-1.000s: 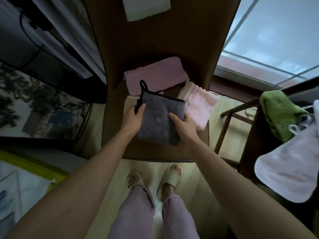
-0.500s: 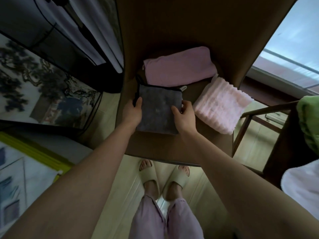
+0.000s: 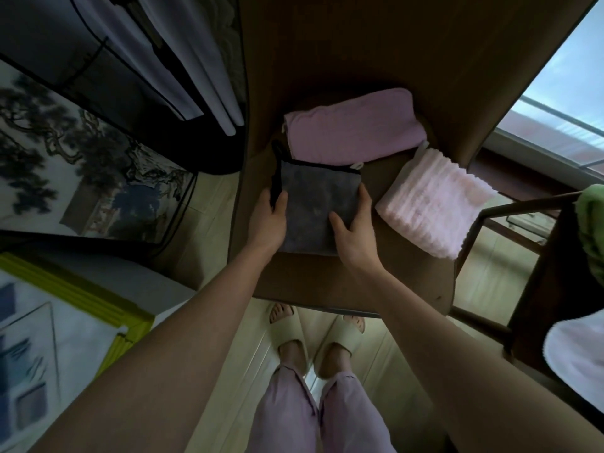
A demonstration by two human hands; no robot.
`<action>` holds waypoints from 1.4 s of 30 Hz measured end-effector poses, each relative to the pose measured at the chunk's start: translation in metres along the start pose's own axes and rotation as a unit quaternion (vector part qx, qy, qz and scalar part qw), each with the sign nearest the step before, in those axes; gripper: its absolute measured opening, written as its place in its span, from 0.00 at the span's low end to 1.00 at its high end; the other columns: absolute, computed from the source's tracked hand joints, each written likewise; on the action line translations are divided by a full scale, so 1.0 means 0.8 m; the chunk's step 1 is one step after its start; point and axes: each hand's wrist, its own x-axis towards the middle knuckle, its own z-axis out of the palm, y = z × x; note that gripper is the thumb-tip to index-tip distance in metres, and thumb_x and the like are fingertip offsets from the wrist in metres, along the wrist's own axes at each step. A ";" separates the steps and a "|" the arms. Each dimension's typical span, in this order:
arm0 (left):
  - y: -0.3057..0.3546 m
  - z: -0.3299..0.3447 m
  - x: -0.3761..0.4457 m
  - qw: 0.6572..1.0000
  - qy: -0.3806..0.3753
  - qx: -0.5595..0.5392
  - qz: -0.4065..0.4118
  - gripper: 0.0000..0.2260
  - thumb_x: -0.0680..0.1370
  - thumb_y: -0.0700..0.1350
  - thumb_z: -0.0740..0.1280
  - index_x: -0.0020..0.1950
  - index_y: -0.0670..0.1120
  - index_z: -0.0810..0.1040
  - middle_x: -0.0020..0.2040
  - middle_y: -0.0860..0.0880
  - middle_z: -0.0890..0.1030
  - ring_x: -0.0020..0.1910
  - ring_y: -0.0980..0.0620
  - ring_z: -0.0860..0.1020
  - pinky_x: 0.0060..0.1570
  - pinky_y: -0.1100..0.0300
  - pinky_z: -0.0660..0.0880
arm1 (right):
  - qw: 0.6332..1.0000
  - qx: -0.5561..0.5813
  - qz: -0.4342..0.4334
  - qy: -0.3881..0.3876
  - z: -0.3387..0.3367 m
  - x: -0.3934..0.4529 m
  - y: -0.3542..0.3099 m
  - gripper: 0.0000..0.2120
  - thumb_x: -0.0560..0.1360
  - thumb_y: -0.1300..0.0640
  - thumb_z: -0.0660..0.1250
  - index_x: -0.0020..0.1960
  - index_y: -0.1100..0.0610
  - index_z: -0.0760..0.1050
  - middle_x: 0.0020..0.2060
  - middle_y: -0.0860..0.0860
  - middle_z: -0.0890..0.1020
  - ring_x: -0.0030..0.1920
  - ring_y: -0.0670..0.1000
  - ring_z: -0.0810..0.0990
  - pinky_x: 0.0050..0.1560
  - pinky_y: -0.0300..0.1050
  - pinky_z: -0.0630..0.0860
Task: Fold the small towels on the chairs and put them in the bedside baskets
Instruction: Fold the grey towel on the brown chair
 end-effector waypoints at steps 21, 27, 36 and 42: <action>0.008 0.029 -0.021 0.787 -0.009 0.533 0.311 0.37 0.77 0.68 0.44 0.80 0.48 0.48 0.80 0.44 0.45 0.78 0.40 0.44 0.74 0.40 0.40 | 0.862 -0.504 -0.048 0.034 -0.103 0.035 0.050 0.48 0.71 0.42 0.66 0.79 0.47 0.38 0.79 0.53 0.44 0.78 0.58 0.41 0.74 0.66 0.39; -0.012 0.009 -0.036 0.732 -0.044 0.553 0.396 0.38 0.76 0.71 0.47 0.79 0.50 0.51 0.80 0.45 0.50 0.78 0.41 0.48 0.72 0.33 0.47 | 0.813 -0.544 -0.189 -0.086 -0.099 0.015 0.064 0.46 0.71 0.33 0.60 0.79 0.45 0.40 0.79 0.51 0.47 0.78 0.58 0.40 0.74 0.64 0.35; 0.026 0.015 0.029 0.710 -0.075 0.588 0.379 0.38 0.74 0.72 0.43 0.79 0.53 0.41 0.80 0.48 0.43 0.78 0.43 0.41 0.72 0.34 0.40 | 0.855 -0.491 -0.163 -0.044 -0.082 0.059 0.048 0.41 0.75 0.30 0.51 0.79 0.45 0.36 0.79 0.52 0.39 0.77 0.56 0.33 0.73 0.65 0.33; 0.050 0.001 0.040 0.712 -0.114 0.587 0.369 0.40 0.72 0.74 0.41 0.78 0.55 0.35 0.79 0.49 0.37 0.77 0.45 0.36 0.72 0.37 0.35 | 0.856 -0.494 -0.134 -0.076 -0.087 0.080 0.022 0.45 0.75 0.34 0.59 0.78 0.46 0.33 0.78 0.53 0.35 0.76 0.57 0.31 0.72 0.64 0.30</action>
